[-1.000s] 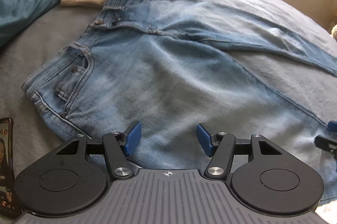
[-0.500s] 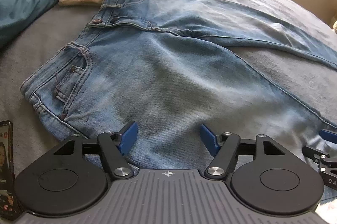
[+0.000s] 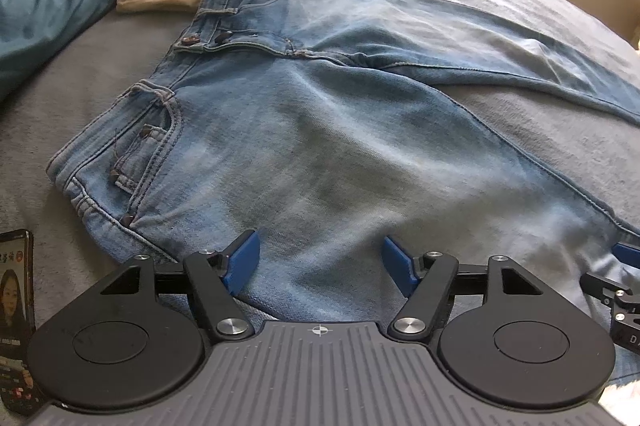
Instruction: Fold clothes
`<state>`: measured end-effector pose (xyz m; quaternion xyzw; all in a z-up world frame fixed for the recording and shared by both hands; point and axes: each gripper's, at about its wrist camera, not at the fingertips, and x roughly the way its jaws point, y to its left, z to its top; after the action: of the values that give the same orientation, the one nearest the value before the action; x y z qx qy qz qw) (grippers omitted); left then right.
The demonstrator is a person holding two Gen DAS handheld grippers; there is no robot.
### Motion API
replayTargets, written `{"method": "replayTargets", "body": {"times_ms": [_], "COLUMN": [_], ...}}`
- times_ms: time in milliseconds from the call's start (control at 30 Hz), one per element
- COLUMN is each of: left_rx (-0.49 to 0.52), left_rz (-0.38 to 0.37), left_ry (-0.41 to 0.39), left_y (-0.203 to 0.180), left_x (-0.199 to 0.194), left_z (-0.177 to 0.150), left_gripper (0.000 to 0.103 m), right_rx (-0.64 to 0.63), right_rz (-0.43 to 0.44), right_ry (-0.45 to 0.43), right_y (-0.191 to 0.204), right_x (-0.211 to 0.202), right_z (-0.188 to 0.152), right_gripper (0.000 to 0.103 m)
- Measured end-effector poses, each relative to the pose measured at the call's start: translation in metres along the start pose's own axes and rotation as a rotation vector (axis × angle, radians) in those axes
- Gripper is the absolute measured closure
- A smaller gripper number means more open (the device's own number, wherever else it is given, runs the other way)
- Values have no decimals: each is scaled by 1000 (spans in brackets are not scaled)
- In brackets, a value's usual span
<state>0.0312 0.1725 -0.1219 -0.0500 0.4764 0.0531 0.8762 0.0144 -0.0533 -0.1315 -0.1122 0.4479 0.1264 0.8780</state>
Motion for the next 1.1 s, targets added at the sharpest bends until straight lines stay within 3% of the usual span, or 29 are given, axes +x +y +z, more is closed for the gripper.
{"method": "replayTargets", "body": {"times_ms": [1100], "left_rx": [24], "left_rz": [28], "left_ry": [5], "left_y": [-4], "left_x": [5], "left_z": [-3], "left_gripper": [29], "right_rx": [34], "right_rz": [2], "right_ry": [-16], "right_y": [-2], "right_x": [1], "right_z": [-3], "right_gripper": [46]}}
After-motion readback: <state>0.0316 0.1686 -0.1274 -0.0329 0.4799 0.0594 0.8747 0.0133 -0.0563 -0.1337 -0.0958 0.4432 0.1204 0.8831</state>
